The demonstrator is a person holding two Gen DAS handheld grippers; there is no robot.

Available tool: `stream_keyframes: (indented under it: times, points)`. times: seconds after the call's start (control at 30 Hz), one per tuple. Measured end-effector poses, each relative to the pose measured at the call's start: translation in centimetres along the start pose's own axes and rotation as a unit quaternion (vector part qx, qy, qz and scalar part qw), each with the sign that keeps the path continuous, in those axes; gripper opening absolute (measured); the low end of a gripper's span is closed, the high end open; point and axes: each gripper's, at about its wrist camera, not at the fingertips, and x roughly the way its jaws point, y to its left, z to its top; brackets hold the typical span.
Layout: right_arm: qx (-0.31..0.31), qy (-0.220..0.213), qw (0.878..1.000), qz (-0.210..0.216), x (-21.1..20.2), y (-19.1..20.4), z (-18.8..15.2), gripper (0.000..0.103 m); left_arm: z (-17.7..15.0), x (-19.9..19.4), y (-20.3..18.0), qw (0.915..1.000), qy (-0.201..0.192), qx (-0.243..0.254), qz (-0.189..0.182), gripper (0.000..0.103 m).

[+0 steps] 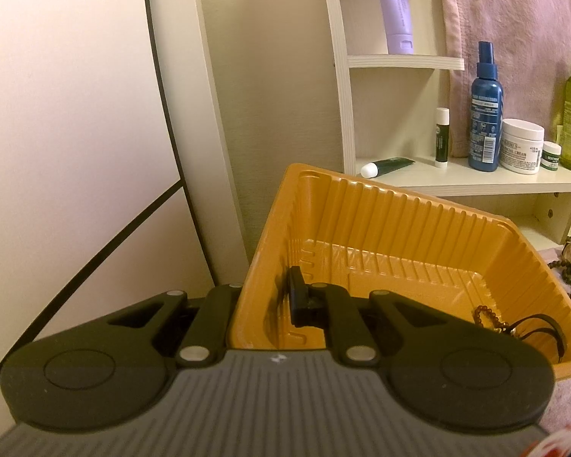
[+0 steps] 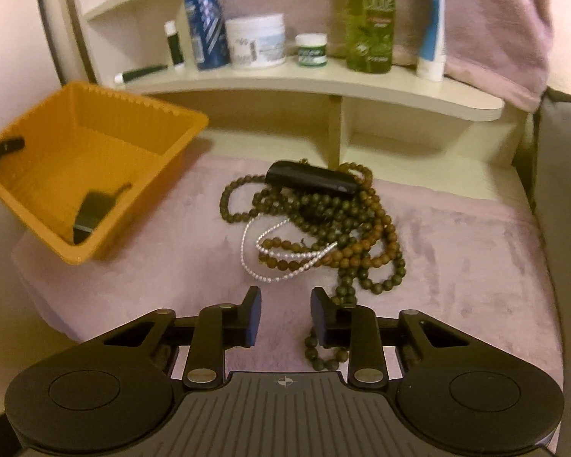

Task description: Organize jewelry

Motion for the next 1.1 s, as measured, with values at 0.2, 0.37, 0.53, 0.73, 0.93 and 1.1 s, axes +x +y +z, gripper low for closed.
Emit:
stream_keyframes:
  times: [0.2, 0.37, 0.53, 0.73, 0.93, 1.1]
  points:
    - [-0.048, 0.01, 0.999, -0.011, 2.1, 1.3, -0.3, 0.023, 0.0, 0.0, 0.0, 1.0, -0.001, -0.002, -0.001, 0.011]
    - [-0.049, -0.009, 0.999, -0.007, 3.2, 1.2, 0.4, 0.023, 0.0, 0.1, 0.1, 1.0, 0.001, -0.002, -0.001, 0.011]
    - [-0.061, -0.02, 0.998, -0.011, 4.3, 1.8, 1.1, 0.023, 0.1, 0.1, 0.1, 1.0, 0.001, -0.002, -0.001, 0.011]
    - [-0.073, -0.022, 0.997, -0.015, 5.1, 2.2, 1.7, 0.022, 0.0, 0.1, 0.1, 1.0, 0.001, -0.003, -0.001, 0.011]
    - [-0.079, -0.008, 0.997, -0.008, 5.0, 2.5, 1.8, 0.008, 0.0, 0.0, 0.0, 1.0, 0.001, -0.003, 0.0, 0.011]
    - [-0.067, 0.009, 0.998, 0.001, 4.6, 2.3, 1.8, 0.007, 0.1, 0.0, 0.0, 1.0, 0.001, -0.002, -0.001, 0.011]
